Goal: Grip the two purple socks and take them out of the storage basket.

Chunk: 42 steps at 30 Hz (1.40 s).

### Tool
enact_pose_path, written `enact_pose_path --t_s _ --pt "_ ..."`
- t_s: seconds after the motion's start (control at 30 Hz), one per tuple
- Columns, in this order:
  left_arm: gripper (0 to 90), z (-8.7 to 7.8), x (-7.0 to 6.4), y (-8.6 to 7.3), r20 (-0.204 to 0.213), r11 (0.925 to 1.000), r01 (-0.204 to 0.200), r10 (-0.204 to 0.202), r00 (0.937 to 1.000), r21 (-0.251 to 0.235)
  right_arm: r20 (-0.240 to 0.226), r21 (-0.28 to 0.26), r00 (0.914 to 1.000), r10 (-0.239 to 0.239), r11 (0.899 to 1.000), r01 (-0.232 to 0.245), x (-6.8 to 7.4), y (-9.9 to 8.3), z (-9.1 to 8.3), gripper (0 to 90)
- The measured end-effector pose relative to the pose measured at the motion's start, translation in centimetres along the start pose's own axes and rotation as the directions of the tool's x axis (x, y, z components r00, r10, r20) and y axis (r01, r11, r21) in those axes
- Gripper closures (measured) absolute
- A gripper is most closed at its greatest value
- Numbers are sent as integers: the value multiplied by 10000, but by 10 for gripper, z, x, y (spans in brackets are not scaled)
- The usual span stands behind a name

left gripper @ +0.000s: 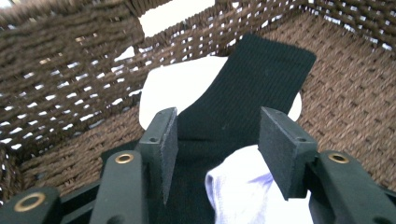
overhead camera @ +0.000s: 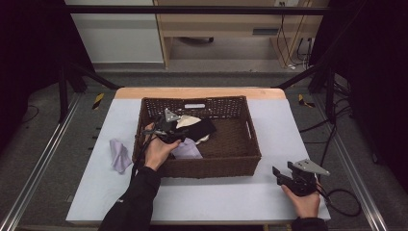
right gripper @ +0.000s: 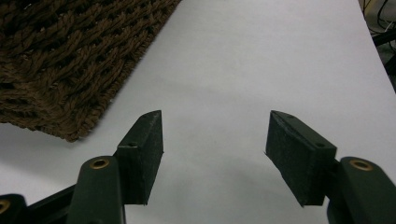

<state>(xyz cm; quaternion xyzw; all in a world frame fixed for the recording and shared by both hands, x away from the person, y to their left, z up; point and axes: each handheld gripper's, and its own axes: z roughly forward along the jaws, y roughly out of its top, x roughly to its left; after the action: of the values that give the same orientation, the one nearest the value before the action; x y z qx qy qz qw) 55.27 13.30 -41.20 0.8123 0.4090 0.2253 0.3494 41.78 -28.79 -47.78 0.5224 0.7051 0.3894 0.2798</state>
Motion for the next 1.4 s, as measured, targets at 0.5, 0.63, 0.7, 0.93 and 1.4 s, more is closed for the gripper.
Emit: enact_pose_path --t_s 0.5,0.63,0.7,0.93,1.4 --pt "431 14 -2 -6 220 9908 -178 150 9996 1341 -86 -13 10000 -2 10000 2 0 0 0 387" --pt "429 17 -1 -8 289 9837 -222 173 9994 1787 -126 -28 9999 35 10000 -36 0 0 0 388" --pt "422 19 -2 -9 278 9800 -352 303 9992 1959 -149 -17 9999 74 10000 -74 0 0 -1 387" --pt "388 28 -4 -10 386 9650 -686 608 9974 2533 -144 -38 9999 57 10000 -58 0 0 -1 387" --pt "748 30 -7 -10 791 9389 -637 391 9961 3382 -157 -37 9999 63 10000 -64 0 0 -1 387"
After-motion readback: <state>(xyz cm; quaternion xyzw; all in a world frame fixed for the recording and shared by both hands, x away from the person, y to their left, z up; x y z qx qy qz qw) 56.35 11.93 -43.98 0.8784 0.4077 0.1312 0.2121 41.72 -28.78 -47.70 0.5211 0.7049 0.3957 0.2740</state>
